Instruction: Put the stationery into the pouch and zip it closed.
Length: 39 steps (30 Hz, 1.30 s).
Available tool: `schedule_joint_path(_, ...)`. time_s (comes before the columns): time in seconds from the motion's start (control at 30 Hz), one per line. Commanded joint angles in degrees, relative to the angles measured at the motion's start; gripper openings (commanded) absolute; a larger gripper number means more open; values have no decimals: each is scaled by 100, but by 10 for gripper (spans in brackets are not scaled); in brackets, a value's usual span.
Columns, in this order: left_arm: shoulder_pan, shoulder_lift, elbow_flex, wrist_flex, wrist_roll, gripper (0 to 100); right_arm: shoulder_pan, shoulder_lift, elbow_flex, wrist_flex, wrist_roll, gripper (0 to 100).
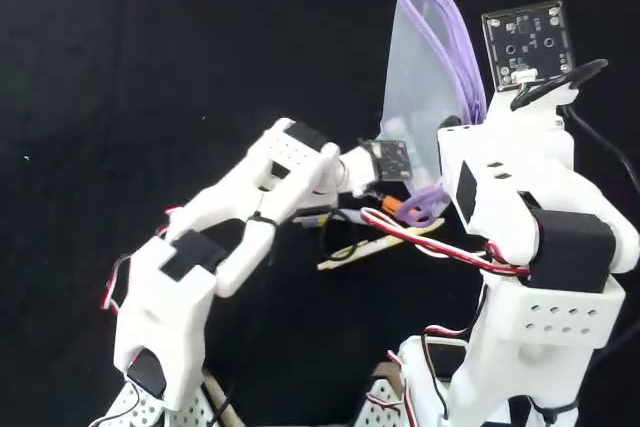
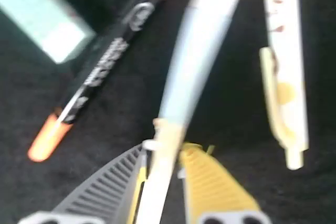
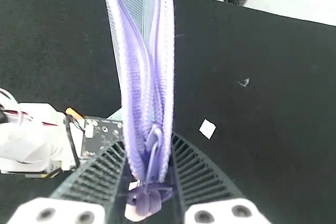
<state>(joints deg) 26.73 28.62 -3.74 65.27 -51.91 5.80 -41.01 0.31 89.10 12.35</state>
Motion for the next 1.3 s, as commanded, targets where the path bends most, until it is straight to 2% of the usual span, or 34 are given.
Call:
schedule_joint_path(0.0,-40,211,-523,79,-35,37,88,22,-295,79,-9,11)
schedule_joint_path(0.23,-40,-158,-523,413,88,36,88,13,-295,114,-9,11)
schedule_joint_path(0.4,-40,-1011,-462,844,589,36,70,13,-295,114,-9,11)
schedule_joint_path(0.57,-22,-1855,-40,1178,633,36,70,13,-286,123,-9,11)
schedule_joint_path(0.7,-13,-2426,374,1037,668,36,62,13,-286,167,-9,11)
schedule_joint_path(0.8,-110,-2892,541,607,1152,34,53,13,-286,176,-9,11)
schedule_joint_path(0.97,-453,-3868,866,-607,3059,29,53,13,-286,237,-18,11)
schedule_joint_path(1.1,-743,-4782,1780,-1960,4211,29,53,13,-286,237,-18,11)
schedule_joint_path(1.27,-989,-6215,3354,-3886,5213,29,44,4,-75,220,-18,11)
